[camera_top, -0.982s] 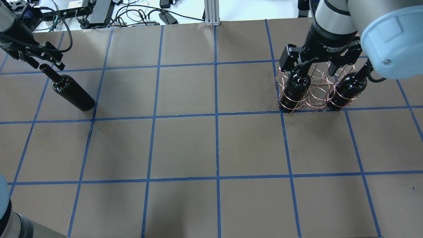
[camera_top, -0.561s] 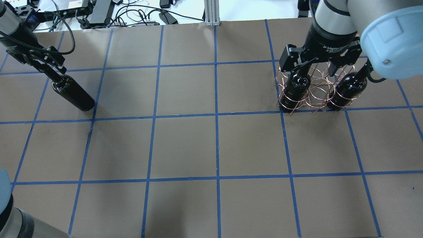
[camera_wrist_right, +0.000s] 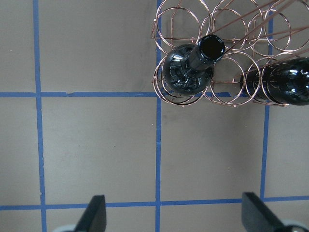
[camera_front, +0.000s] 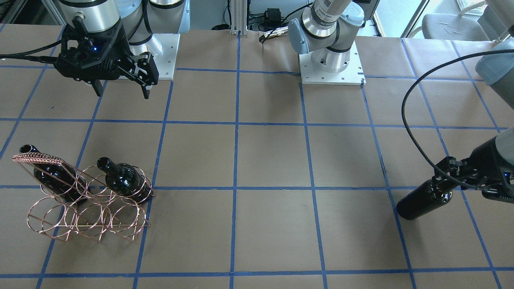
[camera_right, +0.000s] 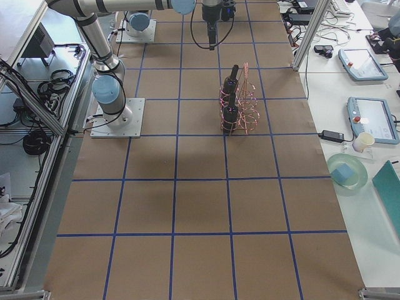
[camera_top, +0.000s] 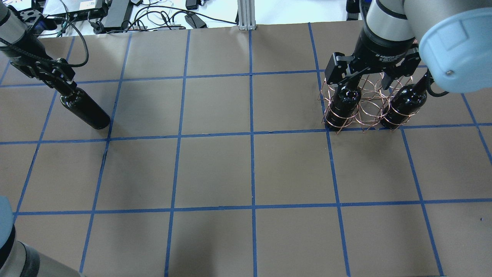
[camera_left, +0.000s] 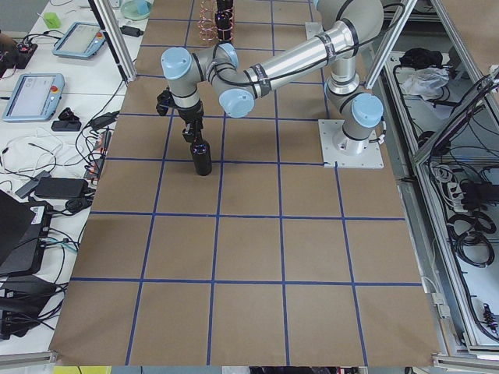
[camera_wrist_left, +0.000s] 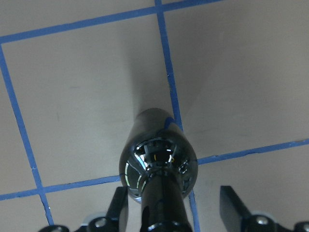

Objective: Place wine into wine basket
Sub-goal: 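Close the left gripper on the bottle neck and tilt it upright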

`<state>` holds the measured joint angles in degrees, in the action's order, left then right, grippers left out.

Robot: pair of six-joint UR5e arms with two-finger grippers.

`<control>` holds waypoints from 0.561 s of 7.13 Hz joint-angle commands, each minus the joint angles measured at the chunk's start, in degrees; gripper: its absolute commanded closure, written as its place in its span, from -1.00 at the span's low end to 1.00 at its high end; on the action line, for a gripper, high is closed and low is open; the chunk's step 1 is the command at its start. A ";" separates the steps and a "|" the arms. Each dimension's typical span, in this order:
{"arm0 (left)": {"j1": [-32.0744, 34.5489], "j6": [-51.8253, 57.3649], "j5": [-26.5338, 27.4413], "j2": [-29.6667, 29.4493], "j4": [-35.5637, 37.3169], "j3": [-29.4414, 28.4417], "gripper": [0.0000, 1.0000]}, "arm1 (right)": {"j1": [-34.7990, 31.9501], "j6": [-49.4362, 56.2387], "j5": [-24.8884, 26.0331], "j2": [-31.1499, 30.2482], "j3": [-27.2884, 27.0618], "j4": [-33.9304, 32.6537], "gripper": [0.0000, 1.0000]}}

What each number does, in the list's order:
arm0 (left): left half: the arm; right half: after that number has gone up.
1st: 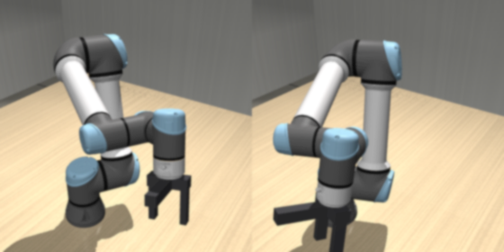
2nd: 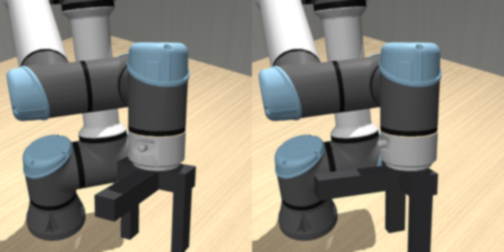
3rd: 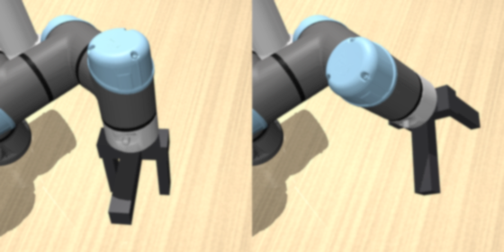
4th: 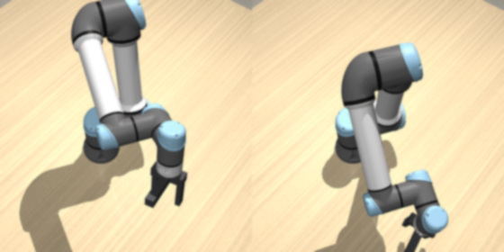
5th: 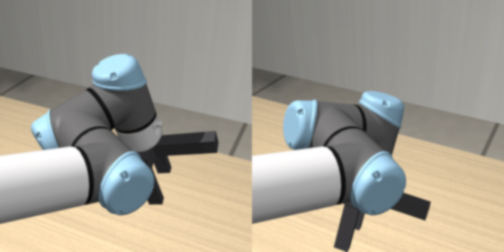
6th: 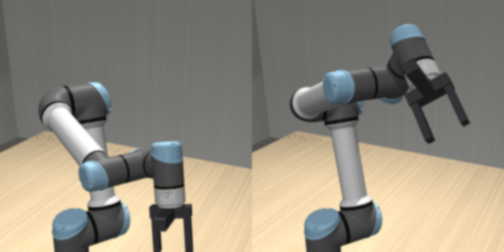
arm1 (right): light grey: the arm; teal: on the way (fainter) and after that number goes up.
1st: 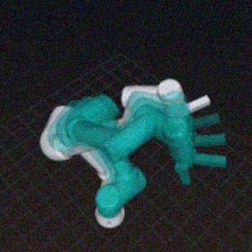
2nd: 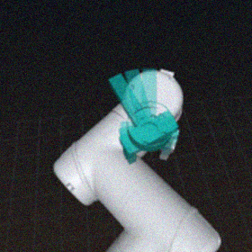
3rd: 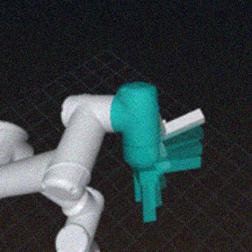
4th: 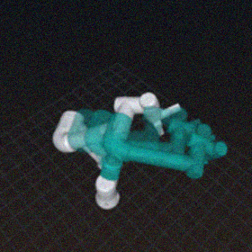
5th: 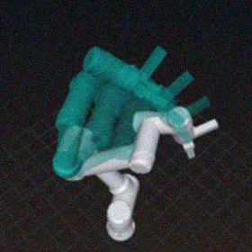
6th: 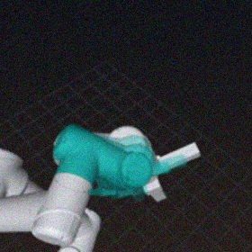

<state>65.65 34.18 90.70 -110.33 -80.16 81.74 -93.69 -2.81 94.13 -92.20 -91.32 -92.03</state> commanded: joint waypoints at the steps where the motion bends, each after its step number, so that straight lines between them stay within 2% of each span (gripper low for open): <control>1: 0.00 0.01 2.19 -0.15 0.00 0.09 -0.19 | 0.00 0.00 0.00 0.00 0.00 0.01 -1.00; 4: 0.00 -0.25 1.85 -0.59 0.00 0.00 -0.10 | 0.00 0.00 -0.09 0.00 0.00 0.01 -1.00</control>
<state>65.65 34.13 92.72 -110.77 -80.19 81.78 -93.69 -2.81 94.11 -92.20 -91.32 -92.06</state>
